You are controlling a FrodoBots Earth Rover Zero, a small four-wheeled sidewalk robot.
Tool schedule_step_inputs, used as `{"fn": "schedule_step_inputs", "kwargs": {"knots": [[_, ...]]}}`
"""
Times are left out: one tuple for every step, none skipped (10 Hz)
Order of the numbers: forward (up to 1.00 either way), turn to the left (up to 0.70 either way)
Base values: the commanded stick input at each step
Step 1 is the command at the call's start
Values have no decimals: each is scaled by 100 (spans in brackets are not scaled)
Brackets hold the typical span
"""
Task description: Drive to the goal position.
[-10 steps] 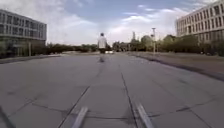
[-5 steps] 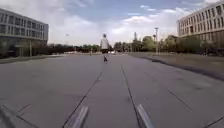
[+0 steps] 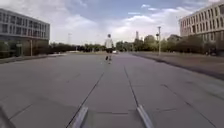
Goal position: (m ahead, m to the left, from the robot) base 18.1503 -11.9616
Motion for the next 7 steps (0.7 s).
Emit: {"fn": "schedule_step_inputs", "kwargs": {"knots": [[70, 0], [70, 0], [70, 0], [70, -7], [70, -14], [70, -14], [70, -14]]}}
